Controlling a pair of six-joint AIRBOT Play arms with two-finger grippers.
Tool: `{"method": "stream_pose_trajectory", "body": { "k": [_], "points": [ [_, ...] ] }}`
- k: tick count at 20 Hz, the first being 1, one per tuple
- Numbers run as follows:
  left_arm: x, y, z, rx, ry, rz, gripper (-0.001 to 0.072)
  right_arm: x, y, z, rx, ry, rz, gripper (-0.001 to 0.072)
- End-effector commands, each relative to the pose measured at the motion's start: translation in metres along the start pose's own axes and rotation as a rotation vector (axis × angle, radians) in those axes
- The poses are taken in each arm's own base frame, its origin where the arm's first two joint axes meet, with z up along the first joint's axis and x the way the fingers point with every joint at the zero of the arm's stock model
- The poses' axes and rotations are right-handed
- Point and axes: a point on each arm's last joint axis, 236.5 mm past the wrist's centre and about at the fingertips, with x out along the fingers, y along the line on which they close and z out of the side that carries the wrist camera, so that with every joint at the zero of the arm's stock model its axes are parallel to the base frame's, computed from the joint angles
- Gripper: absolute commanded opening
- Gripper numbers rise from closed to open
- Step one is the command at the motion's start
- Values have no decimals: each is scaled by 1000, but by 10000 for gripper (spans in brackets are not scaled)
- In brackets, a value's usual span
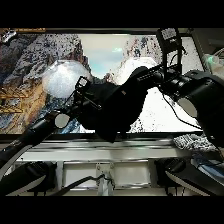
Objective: Fold the clothes and pants, and hang the long-sleeved shirts on hangers.
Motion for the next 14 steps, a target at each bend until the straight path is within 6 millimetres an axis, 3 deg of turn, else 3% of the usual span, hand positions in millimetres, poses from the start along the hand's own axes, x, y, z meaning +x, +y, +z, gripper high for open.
{"method": "stream_pose_trajectory", "body": {
  "k": [1, 5, 6, 8, 9, 11, 14],
  "points": [
    [16, -1, -13, -22, 23, 4, 710, 0, 1, 2, -4, -7, 7, 23],
    [39, -20, -48, -98, 113, -36, 703, 0, 1, 3, -4, -11, 7, 23],
    [42, -19, -52, -99, 120, -31, 601, 0, 2, 2, -4, -10, 7, 23],
    [41, -12, -43, -108, 95, -14, 84, 0, 2, 2, -3, -9, 8, 23],
    [38, -8, -33, -126, 70, -9, 28, 0, 2, 2, -2, -9, 10, 23],
    [24, 0, 8, -152, -23, 0, 28, 1, 3, 2, -2, -7, 11, 23],
    [-28, 16, 115, -126, -293, 39, 27, 2, -1, 16, -25, -67, -7, 23]
  ]
}}
